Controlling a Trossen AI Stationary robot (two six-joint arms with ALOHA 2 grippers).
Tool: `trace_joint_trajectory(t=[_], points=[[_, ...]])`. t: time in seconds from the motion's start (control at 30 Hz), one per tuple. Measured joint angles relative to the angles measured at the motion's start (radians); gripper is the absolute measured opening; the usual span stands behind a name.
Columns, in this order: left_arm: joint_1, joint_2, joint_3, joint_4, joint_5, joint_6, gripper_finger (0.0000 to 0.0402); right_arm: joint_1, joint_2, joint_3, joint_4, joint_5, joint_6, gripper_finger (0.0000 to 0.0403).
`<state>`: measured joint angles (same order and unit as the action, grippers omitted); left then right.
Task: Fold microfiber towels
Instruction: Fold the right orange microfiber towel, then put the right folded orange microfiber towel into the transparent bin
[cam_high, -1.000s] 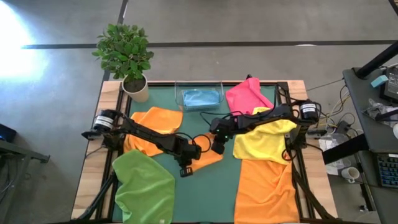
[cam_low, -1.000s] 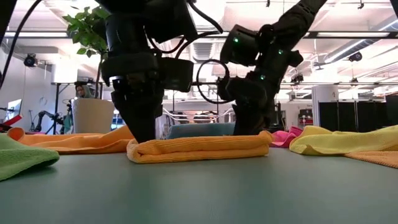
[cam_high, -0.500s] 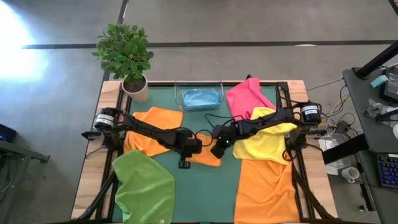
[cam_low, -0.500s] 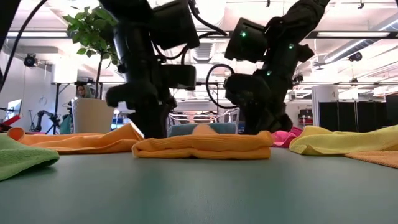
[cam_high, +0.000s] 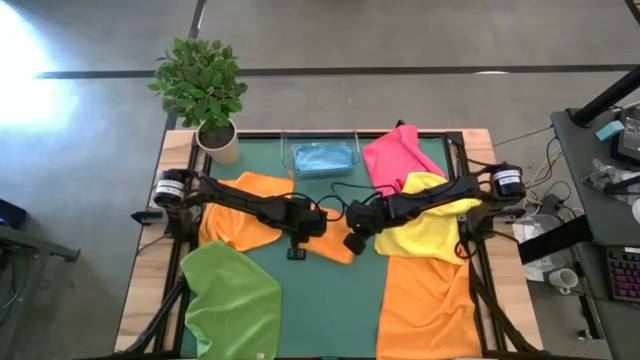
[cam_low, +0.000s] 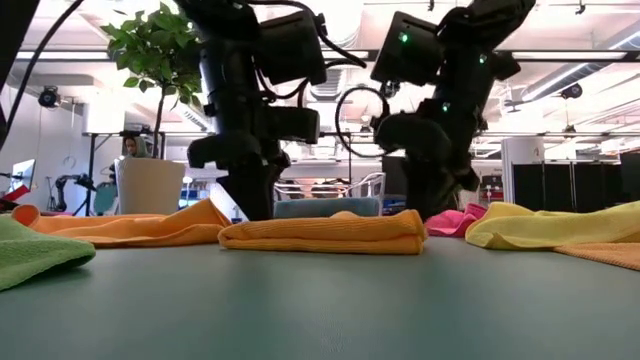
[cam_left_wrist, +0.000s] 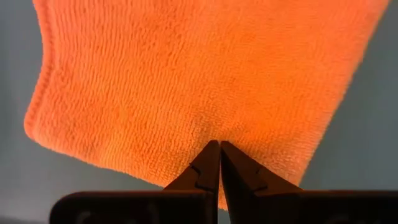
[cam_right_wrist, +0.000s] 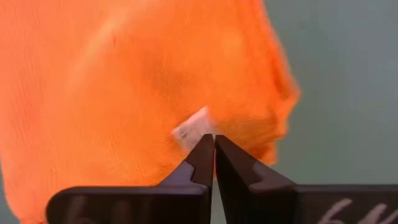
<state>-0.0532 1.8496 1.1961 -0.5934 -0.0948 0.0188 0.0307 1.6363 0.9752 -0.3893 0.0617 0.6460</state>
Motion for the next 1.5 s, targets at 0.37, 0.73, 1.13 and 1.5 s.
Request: trace_joint_trajectory(t=[0.37,0.73,1.13,1.5], points=[[-0.001,-0.019,0.07,-0.202,0.002,0.069,0.0091,-0.005,-0.144,0.003,-0.036,-0.042,-0.083,0.001],[-0.039,-0.066,0.165,-0.502,0.003,0.016,0.0162,0.066,-0.324,0.005,-0.055,-0.087,-0.142,0.01],[-0.168,-0.164,-0.077,-0.127,-0.071,0.024,0.015,0.174,-0.177,0.002,0.03,-0.085,-0.412,0.019],[-0.169,-0.164,-0.124,-0.028,-0.098,0.022,0.015,0.207,0.02,0.097,0.058,-0.085,-0.43,0.0203]])
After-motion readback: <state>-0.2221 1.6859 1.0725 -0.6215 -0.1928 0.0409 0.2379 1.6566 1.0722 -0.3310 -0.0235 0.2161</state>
